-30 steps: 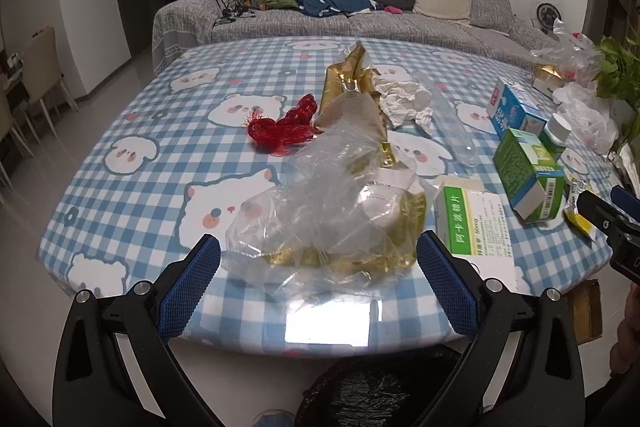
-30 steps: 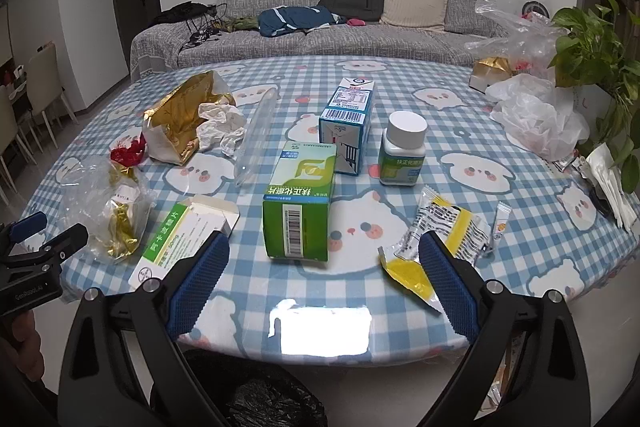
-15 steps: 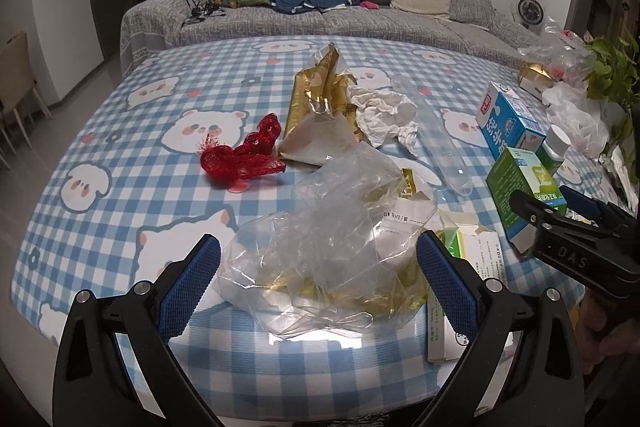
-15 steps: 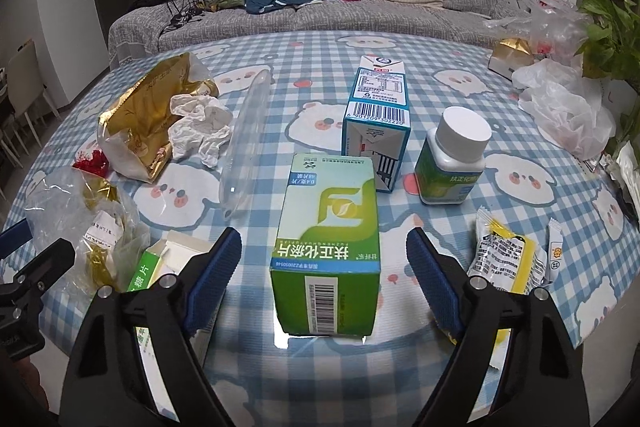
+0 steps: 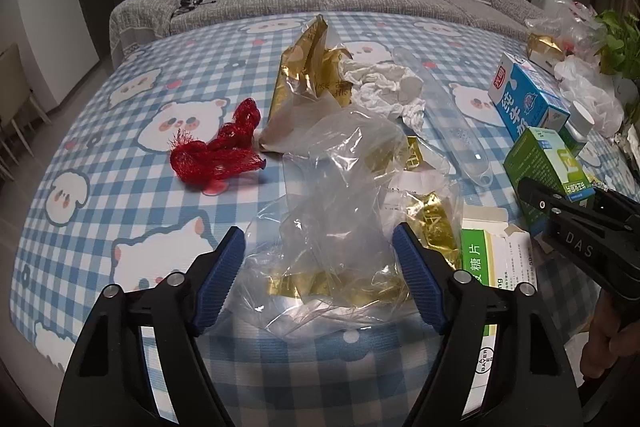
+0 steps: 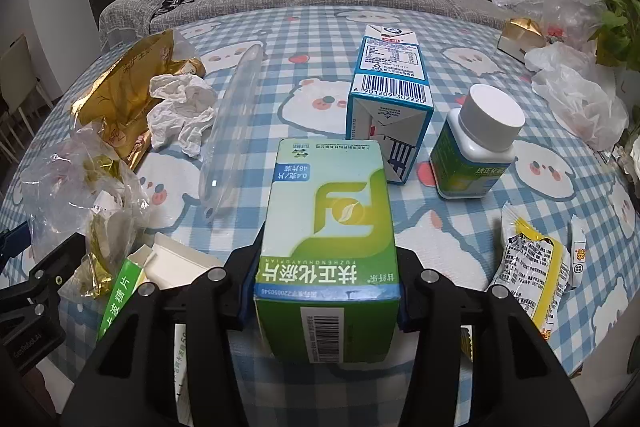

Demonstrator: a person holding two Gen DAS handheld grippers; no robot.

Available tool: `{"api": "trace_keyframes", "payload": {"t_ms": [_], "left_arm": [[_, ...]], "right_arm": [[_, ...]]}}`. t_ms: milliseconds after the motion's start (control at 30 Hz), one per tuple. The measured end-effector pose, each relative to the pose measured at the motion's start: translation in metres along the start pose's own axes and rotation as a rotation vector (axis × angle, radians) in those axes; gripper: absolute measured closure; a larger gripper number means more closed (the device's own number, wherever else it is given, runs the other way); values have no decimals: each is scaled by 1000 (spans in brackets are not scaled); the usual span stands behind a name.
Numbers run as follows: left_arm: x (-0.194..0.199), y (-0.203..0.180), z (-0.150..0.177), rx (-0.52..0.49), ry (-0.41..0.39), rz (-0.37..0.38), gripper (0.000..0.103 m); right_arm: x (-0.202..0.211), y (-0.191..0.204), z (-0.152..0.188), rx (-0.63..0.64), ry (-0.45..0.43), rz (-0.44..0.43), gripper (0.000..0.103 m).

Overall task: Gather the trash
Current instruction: 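Grasp the clear plastic bag with left tool while right tool grasps green medicine box, then carry the plastic bag and green box with both tools toward the trash bin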

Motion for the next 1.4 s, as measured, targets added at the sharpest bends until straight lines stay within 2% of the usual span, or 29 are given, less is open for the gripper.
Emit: {"api": "trace_keyframes", "payload": {"t_ms": [67, 133, 167, 233, 333, 533, 900, 1400], "left_arm": [[-3, -1, 2, 4, 18, 16, 42], [-5, -3, 3, 10, 29, 35, 56], [-5, -3, 3, 17, 34, 45, 59], [-4, -4, 4, 23, 39, 63, 72], [-2, -3, 4, 36, 34, 74, 79], [6, -1, 4, 61, 17, 99, 82], [39, 1, 9, 71, -30, 81, 83], [91, 2, 45, 96, -66, 58, 83]], "right_arm": [[0, 0, 0, 4, 0, 1, 56], [0, 0, -1, 9, -1, 4, 57], [-1, -1, -1, 9, -1, 4, 57], [0, 0, -1, 9, -2, 4, 57], [1, 0, -1, 13, -4, 8, 57], [8, -1, -2, 19, -19, 12, 57], [37, -2, 7, 27, -49, 0, 57], [90, -2, 40, 44, -84, -21, 57]]}}
Point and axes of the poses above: each gripper's, at about its wrist camera, not at the fingertips, and x roughly against the way its jaws point, y to its left, z to its underside, the point moved 6 cm from there along -x, roughly the way its jaws point, and after that the axes turned 3 degrees about z, right-handed, at the moved point
